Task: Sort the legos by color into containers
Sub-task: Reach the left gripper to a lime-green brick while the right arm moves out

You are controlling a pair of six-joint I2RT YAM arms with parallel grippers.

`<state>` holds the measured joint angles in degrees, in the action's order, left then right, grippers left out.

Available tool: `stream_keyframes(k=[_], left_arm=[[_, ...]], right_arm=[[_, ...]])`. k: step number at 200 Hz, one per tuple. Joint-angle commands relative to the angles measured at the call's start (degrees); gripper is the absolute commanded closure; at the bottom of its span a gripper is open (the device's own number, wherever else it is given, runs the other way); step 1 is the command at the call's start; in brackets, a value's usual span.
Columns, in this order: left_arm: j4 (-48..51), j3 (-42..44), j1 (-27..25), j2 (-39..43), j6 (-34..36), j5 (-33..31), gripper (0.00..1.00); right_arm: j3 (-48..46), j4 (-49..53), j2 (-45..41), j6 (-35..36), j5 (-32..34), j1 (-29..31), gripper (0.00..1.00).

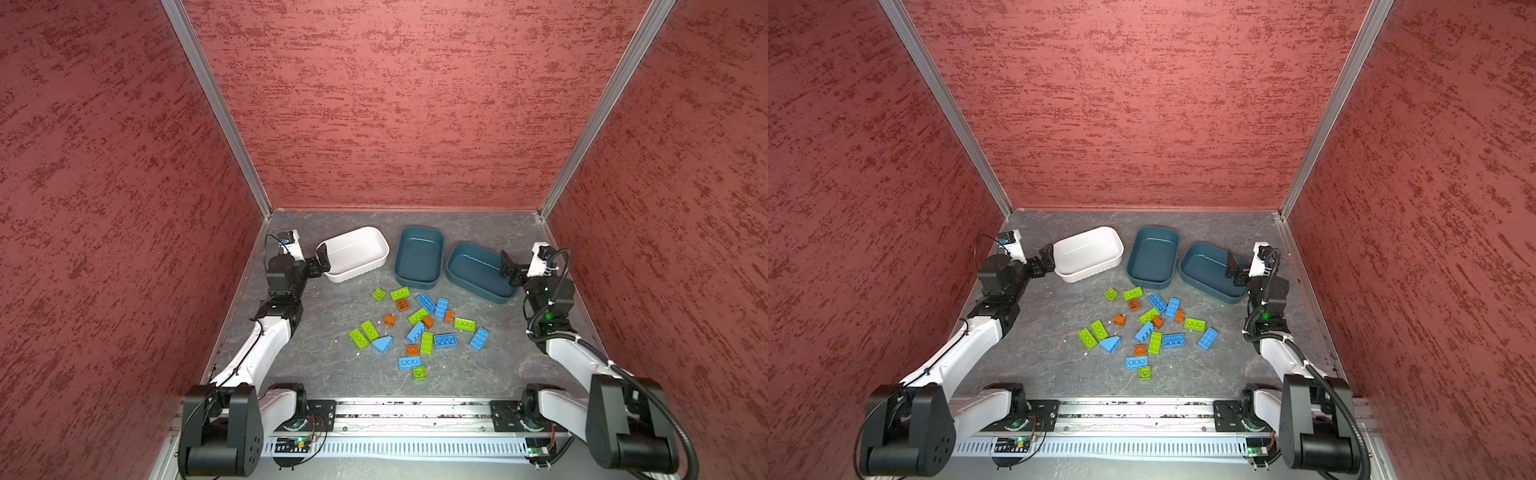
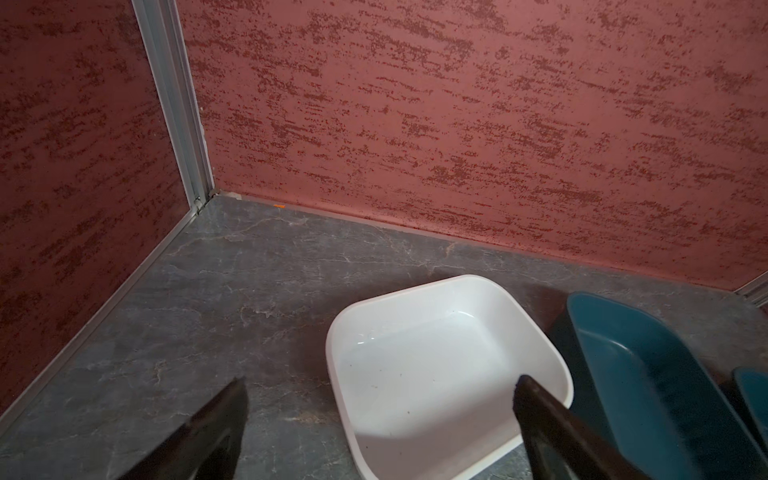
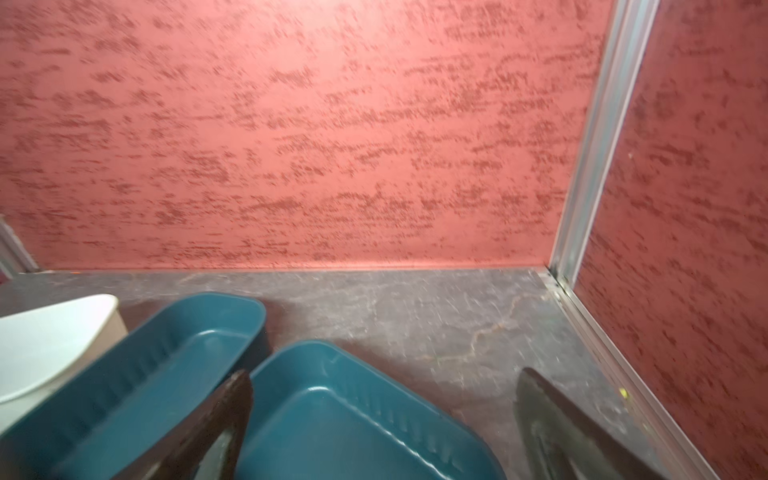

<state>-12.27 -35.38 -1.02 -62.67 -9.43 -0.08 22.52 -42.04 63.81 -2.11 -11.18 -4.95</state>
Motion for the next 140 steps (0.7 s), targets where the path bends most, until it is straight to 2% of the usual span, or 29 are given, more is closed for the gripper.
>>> stream_keyframes(k=[1, 28, 64, 75, 103, 140], left_arm=[[21.06, -3.58, -1.89, 2.43, -8.45, -2.56, 0.01], [36.5, -8.2, -5.68, 3.9, -11.98, -3.71, 0.01], [49.96, -11.15, -9.89, 5.07, -17.37, -1.52, 0.01], [52.32, -11.1, -12.27, 5.26, -19.27, -0.98, 0.01], [57.9, -10.47, -17.99, 6.24, -25.84, -4.16, 0.01], [58.3, -7.35, -23.47, 7.15, -33.48, -4.49, 0.0]], right_arm=[[3.21, 11.99, -2.98, -1.4, -6.38, 0.29, 0.01], [8.24, 23.67, -4.57, -3.76, -13.55, 0.39, 0.01], [14.43, 36.52, -4.99, -5.38, -22.12, 1.97, 0.01], [15.32, 39.22, -5.23, -6.11, -23.94, 2.62, 0.01], [16.27, 45.47, -6.1, -6.47, -27.33, 4.9, 0.01], [16.67, 51.35, -6.94, -6.33, -29.95, 9.45, 0.01]])
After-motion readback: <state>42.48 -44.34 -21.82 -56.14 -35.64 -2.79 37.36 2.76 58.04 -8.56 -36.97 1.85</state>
